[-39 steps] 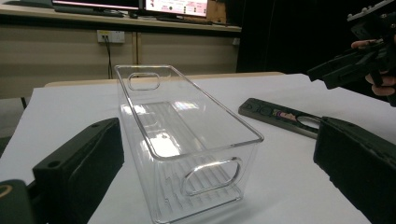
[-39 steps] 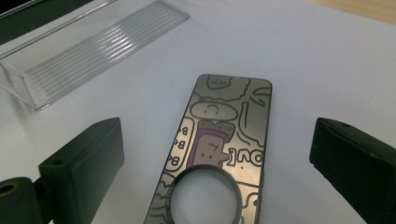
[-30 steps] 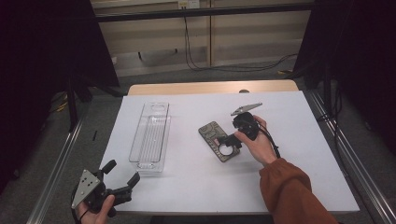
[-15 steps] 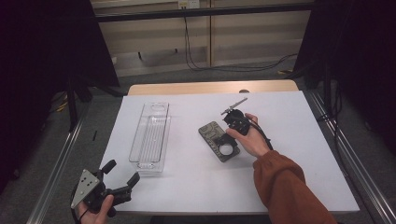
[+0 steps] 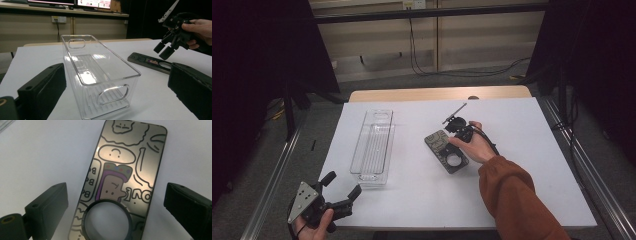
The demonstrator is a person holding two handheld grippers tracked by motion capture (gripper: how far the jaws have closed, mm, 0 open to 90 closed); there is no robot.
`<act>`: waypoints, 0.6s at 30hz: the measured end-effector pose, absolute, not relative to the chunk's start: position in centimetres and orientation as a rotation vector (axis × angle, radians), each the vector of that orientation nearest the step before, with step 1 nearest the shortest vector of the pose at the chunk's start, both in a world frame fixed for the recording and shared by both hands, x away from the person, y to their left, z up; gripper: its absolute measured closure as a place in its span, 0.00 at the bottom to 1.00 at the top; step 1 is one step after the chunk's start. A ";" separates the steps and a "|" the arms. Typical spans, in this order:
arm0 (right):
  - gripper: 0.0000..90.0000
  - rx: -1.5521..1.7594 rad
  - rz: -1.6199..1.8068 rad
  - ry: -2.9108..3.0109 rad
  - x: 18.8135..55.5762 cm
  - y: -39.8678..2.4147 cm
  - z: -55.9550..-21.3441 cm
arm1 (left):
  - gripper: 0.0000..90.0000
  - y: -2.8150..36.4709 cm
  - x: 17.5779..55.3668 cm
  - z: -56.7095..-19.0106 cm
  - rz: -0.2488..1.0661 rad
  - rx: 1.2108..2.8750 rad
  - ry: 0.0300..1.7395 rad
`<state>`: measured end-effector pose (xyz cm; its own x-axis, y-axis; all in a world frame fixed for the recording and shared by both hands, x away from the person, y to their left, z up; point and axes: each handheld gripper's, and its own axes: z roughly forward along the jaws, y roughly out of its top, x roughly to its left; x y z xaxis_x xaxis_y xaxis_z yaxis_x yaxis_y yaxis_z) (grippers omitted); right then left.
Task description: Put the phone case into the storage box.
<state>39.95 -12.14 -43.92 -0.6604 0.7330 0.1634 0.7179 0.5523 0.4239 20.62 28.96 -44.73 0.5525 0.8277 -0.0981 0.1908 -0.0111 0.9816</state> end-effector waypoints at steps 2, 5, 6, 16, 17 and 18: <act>0.05 1.284 0.696 2.758 40.1 -11.9 -44.2 | 0.02 28.9 20.6 -44.7 0.628 1.531 0.900; 0.06 1.273 0.656 2.766 40.4 -11.8 -44.5 | 0.02 28.9 20.6 -44.7 0.627 1.526 0.903; 0.06 1.285 0.671 2.761 40.4 -11.7 -44.6 | 0.02 29.0 20.6 -44.7 0.626 1.527 0.903; 0.09 1.283 0.528 2.787 40.5 -10.6 -45.1 | 0.02 29.0 20.7 -44.7 0.638 1.524 0.913; 0.09 1.297 0.527 2.776 40.5 -10.6 -45.3 | 0.02 29.1 20.7 -44.8 0.638 1.523 0.917; 0.09 1.301 0.511 2.776 40.6 -10.6 -45.3 | 0.02 29.1 20.7 -44.8 0.637 1.525 0.917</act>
<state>40.56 -10.59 -45.34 -0.6492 0.7529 0.1078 0.7419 0.5957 0.3078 20.66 29.10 -44.77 0.5414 0.8343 -0.1038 0.1946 -0.0042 0.9809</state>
